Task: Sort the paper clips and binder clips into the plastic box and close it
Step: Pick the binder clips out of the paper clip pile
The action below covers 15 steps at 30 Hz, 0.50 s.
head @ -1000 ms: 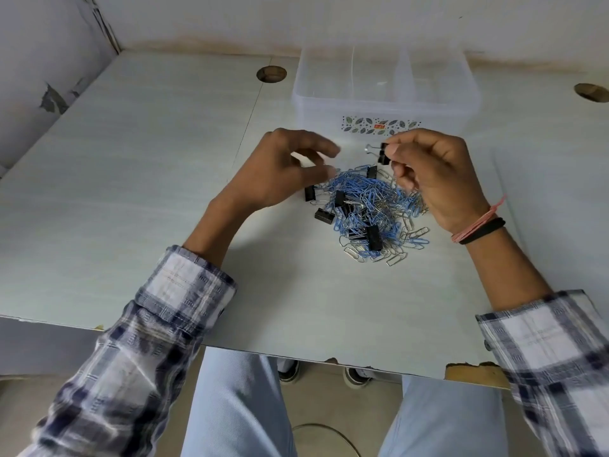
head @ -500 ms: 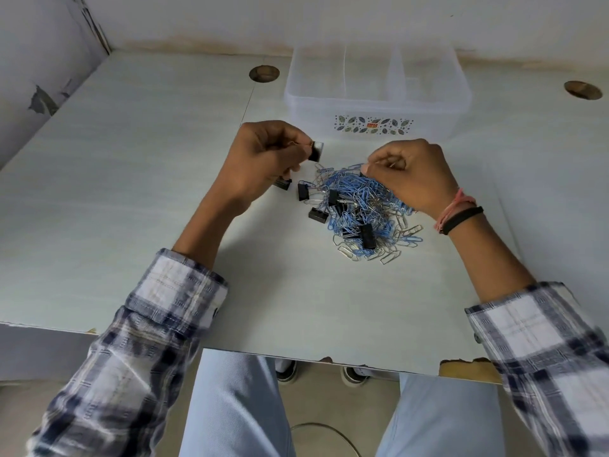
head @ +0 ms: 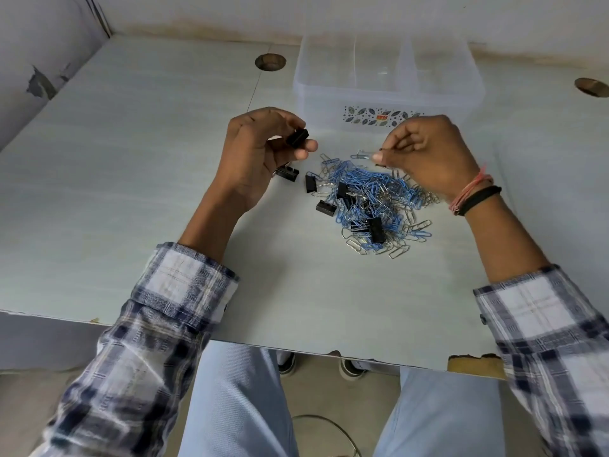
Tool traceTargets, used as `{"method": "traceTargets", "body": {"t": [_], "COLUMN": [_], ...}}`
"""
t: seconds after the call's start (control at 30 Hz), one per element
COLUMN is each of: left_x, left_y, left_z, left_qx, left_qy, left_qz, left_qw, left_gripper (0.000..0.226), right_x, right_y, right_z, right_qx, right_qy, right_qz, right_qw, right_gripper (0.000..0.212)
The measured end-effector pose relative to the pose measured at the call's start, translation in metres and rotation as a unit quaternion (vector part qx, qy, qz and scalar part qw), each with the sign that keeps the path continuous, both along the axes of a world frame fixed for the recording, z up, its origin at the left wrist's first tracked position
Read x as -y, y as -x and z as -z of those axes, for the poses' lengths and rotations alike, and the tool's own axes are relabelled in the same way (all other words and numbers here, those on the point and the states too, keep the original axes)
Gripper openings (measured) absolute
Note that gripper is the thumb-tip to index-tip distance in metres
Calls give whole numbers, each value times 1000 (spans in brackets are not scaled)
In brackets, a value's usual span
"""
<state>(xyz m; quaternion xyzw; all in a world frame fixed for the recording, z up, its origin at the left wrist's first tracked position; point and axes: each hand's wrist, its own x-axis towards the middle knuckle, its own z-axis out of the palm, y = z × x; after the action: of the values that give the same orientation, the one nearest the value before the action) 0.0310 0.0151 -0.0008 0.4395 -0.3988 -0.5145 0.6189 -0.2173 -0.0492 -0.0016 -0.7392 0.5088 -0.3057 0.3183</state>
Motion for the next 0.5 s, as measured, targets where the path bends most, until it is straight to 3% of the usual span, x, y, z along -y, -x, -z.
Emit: {"method": "traceTargets", "body": {"t": [0.07, 0.13, 0.27, 0.3, 0.33, 0.37, 0.43, 0.5], "left_x": [0, 0, -2, -2, -3, -4, -5, -5], "left_y": [1, 1, 0, 0, 1, 2, 2, 2], "left_z": [1, 1, 2, 2, 1, 0, -2, -2], "left_qx": [6, 18, 19, 12, 4, -1, 17, 61], "left_qy": [-3, -7, -25, -34, -44, -52, -66, -74], "left_qz": [-3, 2, 15, 19, 22, 25, 24, 19], "left_qw": [1000, 1000, 999, 999, 999, 998, 997, 995], "left_gripper": [30, 29, 28, 28, 28, 28, 26, 23], "right_x": [-2, -7, -22, -26, -28, -31, -36, -39], "right_y": [0, -5, -22, -26, -29, -31, -36, -40], "right_z": [-10, -22, -36, -37, -36, -34, -31, -25], "right_qx": [125, 250, 362, 349, 312, 241, 13, -179], "right_qy": [-54, -152, -410, -435, -428, -381, -204, -60], "right_qz": [9, 0, -29, -37, -44, -51, -77, -104], "right_qw": [991, 956, 837, 829, 847, 891, 976, 976], "right_gripper": [21, 14, 18, 20, 24, 31, 41, 39]}}
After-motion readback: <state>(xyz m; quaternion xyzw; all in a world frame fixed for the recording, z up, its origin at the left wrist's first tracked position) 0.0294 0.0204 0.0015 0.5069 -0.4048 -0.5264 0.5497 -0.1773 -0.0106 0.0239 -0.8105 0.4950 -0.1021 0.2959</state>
